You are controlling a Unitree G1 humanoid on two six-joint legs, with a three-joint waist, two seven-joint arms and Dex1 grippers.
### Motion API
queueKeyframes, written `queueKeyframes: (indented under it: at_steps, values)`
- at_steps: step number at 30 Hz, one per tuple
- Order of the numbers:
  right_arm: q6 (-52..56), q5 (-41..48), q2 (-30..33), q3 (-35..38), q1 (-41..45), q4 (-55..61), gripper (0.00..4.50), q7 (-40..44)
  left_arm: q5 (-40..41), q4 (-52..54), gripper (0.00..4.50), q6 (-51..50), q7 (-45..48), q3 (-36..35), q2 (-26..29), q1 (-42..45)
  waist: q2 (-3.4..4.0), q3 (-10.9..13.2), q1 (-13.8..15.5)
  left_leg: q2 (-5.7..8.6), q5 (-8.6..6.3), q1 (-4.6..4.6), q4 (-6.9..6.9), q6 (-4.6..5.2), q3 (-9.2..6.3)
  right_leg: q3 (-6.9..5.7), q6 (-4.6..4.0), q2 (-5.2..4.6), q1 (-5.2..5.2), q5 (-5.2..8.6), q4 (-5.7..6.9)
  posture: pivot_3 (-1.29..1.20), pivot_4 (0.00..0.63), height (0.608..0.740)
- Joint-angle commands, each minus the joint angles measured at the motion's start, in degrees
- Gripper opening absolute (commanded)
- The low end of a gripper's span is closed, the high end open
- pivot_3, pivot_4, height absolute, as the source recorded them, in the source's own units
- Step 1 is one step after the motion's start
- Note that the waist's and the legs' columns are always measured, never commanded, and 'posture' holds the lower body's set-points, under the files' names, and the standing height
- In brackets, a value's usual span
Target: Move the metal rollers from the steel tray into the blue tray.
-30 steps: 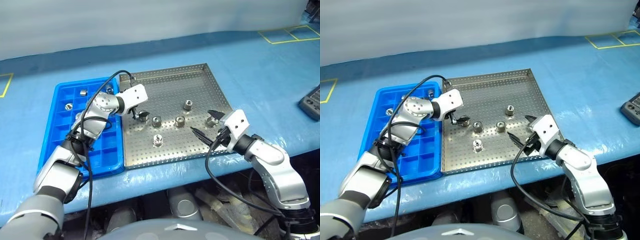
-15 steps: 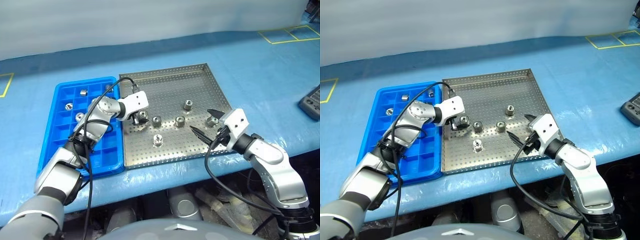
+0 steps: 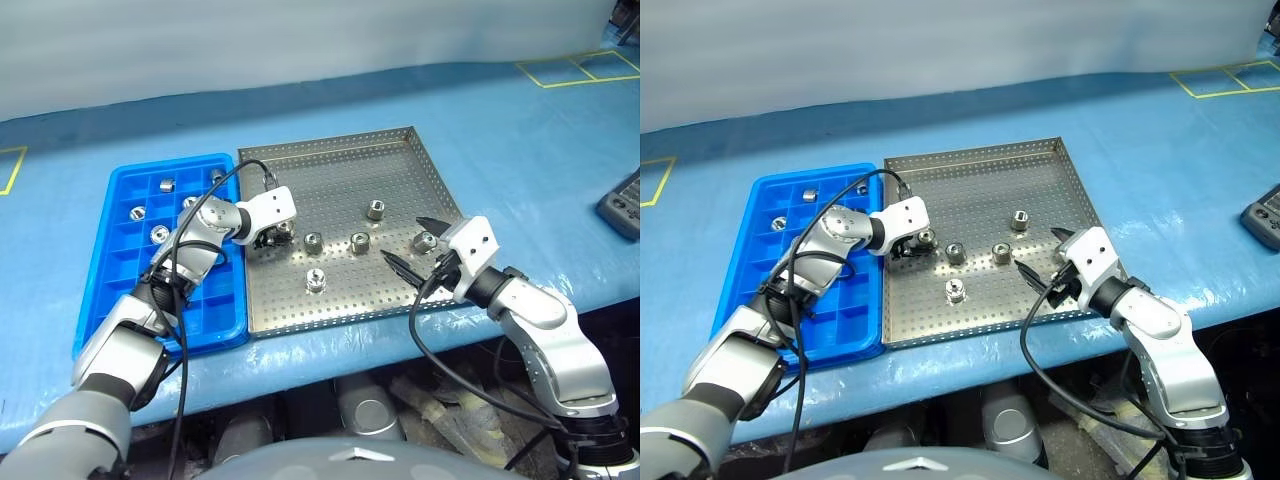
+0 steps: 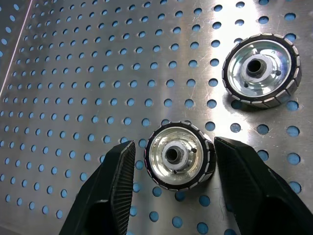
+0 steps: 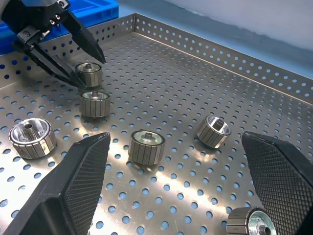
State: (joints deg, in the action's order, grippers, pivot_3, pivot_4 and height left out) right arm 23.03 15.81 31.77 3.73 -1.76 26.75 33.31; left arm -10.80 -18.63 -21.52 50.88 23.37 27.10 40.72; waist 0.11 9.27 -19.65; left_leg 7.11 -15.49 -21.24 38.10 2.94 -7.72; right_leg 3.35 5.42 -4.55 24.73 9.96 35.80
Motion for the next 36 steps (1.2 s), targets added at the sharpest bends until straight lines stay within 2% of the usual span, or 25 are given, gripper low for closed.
queueKeyframes:
  at_steps: [1,4,5,16,21,26,31,36]
  values:
    - [-0.7,-0.1,-0.1,0.4,0.7,1.4,4.50,-0.4,0.1,0.8,2.63,0.9,-0.1,-1.3,0.2,0.6,0.00,0.0,0.0,0.00,0.00,0.00,0.00,0.00,0.00,0.00,0.00,0.00,0.00,0.00,0.00,-0.40,0.150,0.740]
    - [-0.7,-0.2,-0.1,0.3,0.9,1.3,4.50,-0.5,0.2,1.1,1.81,1.0,0.0,-1.5,0.3,0.4,0.01,0.0,0.0,0.00,0.00,0.00,0.00,0.00,0.00,0.00,0.00,0.00,0.00,-0.01,0.00,-0.40,0.150,0.740]
    - [-0.7,-0.2,-0.1,0.3,1.0,1.3,4.50,-0.5,0.2,1.1,1.69,1.0,0.0,-1.5,0.4,0.4,0.01,0.0,0.0,0.00,0.00,0.01,0.00,0.00,0.00,0.01,0.00,0.00,-0.01,-0.01,0.00,-0.39,0.150,0.740]
    - [-0.8,-0.3,-0.2,-0.3,1.6,0.9,4.50,-0.8,1.1,2.4,1.69,1.3,-1.3,-3.3,0.4,-0.2,0.01,0.0,0.1,0.00,0.00,0.02,0.04,0.00,0.04,0.05,-0.01,0.01,-0.01,-0.06,0.01,-0.39,0.150,0.740]
    - [-0.8,-0.2,-0.3,-0.7,2.0,0.9,4.50,-0.7,4.8,4.8,1.69,-0.7,-5.2,-9.3,-1.0,0.0,0.01,0.0,0.2,0.00,0.00,0.01,0.05,0.01,0.05,0.07,0.00,0.00,0.00,-0.07,0.02,-0.38,0.150,0.740]
    - [-0.8,-0.2,-0.4,-1.4,2.6,0.5,4.50,-0.3,8.4,11.4,1.69,-4.4,-7.3,-15.0,-0.1,-1.4,0.01,0.0,0.2,0.00,0.00,0.01,0.05,0.01,0.06,0.09,-0.15,0.01,0.01,-0.17,0.02,-0.36,0.150,0.740]
    - [-1.1,0.2,-0.3,-2.4,3.9,-0.3,4.50,1.2,8.9,22.9,1.69,-11.6,-9.0,-19.9,5.5,-6.1,0.02,0.0,0.1,-0.03,0.01,0.02,0.04,0.00,0.14,0.20,-0.19,0.07,0.07,-0.20,0.08,-0.32,0.150,0.740]
    - [-1.3,0.5,0.0,-4.1,6.3,-2.1,4.50,4.1,7.6,37.1,1.69,-22.0,-11.5,-29.1,14.4,-17.9,0.02,0.0,1.1,-0.19,0.02,0.08,-0.01,-0.06,0.25,0.32,-0.20,0.24,0.14,-0.20,0.13,-0.24,0.150,0.740]
